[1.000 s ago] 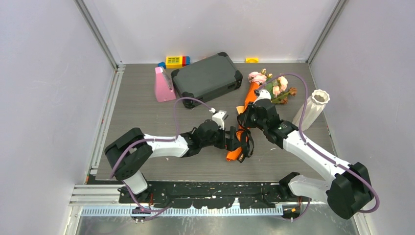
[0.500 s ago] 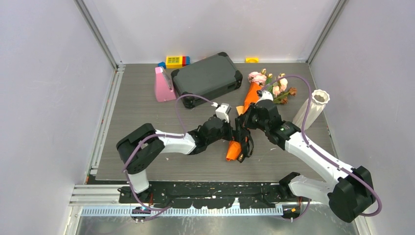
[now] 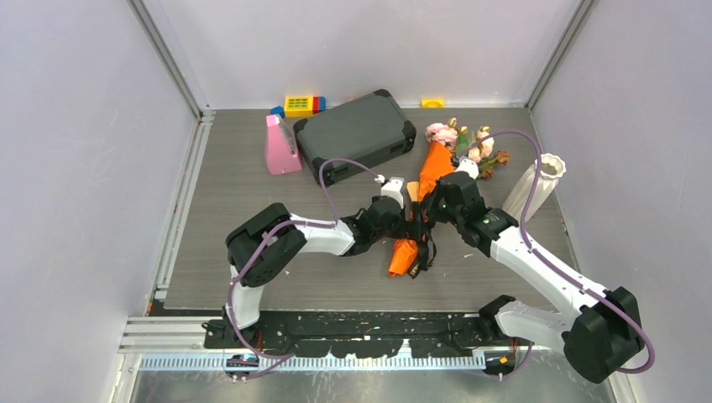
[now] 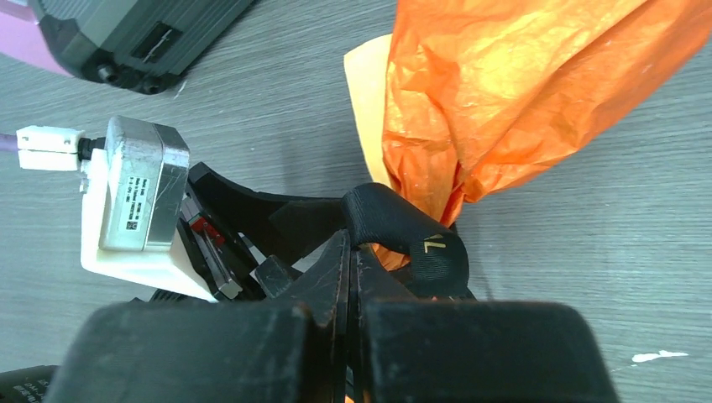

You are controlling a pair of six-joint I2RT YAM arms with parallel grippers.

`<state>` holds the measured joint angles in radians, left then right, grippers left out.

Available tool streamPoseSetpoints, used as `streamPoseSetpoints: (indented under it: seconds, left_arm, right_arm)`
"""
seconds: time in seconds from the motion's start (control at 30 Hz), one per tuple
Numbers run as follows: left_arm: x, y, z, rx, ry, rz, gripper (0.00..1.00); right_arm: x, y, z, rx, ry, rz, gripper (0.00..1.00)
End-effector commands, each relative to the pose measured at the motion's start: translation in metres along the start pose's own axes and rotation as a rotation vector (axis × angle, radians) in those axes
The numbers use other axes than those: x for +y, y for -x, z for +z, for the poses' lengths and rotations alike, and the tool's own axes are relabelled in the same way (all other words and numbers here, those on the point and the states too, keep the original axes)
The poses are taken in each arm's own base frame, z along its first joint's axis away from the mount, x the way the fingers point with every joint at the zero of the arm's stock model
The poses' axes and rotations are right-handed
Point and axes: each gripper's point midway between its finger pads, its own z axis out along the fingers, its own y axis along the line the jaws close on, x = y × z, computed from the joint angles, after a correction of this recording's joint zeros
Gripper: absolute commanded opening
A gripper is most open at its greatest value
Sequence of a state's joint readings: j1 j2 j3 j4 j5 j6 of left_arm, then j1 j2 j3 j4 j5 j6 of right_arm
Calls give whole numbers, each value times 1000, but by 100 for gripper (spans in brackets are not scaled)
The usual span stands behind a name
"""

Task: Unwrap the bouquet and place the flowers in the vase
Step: Untie the ribbon from the wrapping paper.

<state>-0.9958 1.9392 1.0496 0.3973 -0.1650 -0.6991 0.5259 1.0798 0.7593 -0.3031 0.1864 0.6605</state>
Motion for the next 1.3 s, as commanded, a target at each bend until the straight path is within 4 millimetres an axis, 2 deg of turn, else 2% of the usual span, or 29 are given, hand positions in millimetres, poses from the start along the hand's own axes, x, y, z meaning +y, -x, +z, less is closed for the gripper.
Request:
streamPoseSetpoints:
  seconds: [0.0, 0.13, 0.27, 0.6, 0.73, 0.87, 0.9, 1.0, 1.07, 1.13, 1.27]
  left_arm:
    - [-35, 13, 9, -19, -92, 26, 97]
    - [-42, 4, 16, 12, -117, 30, 91]
    - [-50, 2, 15, 7, -155, 46, 97]
    - [-63, 3, 5, -67, -259, 58, 100]
    - [-58, 8, 8, -100, -233, 54, 100]
    - [-45, 15, 17, -111, -130, 56, 97]
    - [-40, 13, 19, -98, -97, 62, 92]
    - [-28, 13, 19, -84, -24, 61, 60]
    - [-21, 11, 17, -86, 1, 41, 46]
    - [-19, 10, 15, -86, 0, 23, 35]
    - [-33, 18, 6, -95, -94, -9, 13]
  right_arm:
    - [29, 16, -12, -32, 99, 40, 0]
    - [24, 18, -15, -48, 80, 39, 0]
    - [18, 18, -16, -62, 54, 40, 0]
    - [36, 41, -14, -108, 87, 50, 0]
    - [43, 46, -8, -114, 95, 64, 0]
    - [52, 46, -4, -98, 129, 88, 0]
    - [53, 45, -3, -94, 133, 89, 0]
    - [53, 46, -5, -97, 131, 93, 0]
    - [50, 48, -8, -110, 120, 91, 0]
    - [48, 50, -11, -122, 114, 89, 0]
    - [47, 56, -22, -135, 112, 81, 4]
